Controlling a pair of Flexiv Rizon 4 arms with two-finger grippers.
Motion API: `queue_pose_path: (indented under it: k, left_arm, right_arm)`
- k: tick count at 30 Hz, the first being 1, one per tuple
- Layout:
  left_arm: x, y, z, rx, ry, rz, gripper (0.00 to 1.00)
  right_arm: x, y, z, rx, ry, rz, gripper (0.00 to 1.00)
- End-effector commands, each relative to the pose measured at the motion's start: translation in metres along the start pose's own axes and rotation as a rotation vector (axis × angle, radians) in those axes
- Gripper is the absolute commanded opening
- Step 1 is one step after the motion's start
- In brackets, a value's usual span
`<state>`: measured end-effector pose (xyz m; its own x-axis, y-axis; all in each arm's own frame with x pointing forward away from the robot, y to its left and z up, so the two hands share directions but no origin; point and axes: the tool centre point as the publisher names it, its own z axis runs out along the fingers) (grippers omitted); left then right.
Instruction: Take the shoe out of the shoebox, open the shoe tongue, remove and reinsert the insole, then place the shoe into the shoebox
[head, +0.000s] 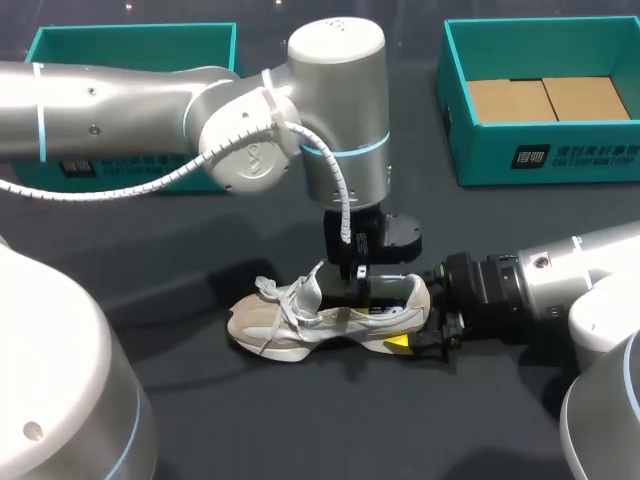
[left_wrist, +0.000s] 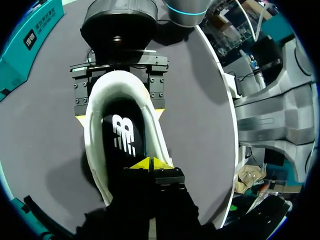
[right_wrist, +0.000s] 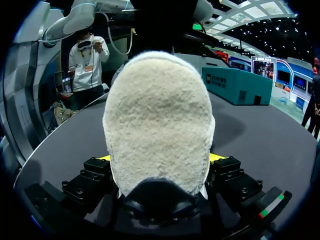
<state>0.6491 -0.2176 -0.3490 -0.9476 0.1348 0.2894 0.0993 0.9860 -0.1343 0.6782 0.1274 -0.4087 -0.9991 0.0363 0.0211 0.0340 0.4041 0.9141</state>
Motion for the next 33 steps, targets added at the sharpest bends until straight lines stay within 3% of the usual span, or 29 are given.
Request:
queue_pose_path:
  k: [1,9,16,21,33]
  left_arm:
    - [0.003,0.007,0.003,0.009,-0.004,0.011,0.0]
    - [0.001,0.009,0.015,0.002,-0.053,0.015,0.0]
    - [-0.008,0.007,0.022,0.016,-0.09,0.009,0.34]
    - [-0.014,0.004,0.027,0.025,-0.131,0.013,0.4]
    - [-0.031,0.0,0.047,-0.001,-0.289,0.02,0.37]
  right_arm:
    - [0.002,0.0,0.0,0.004,-0.001,0.0,0.0]
    - [0.002,0.0,0.0,0.004,-0.001,0.0,0.0]
    - [0.002,0.0,0.0,0.004,-0.001,0.0,0.0]
    - [0.002,0.0,0.0,0.004,-0.001,0.0,0.0]
    - [0.002,0.0,0.0,0.004,-0.001,0.0,0.0]
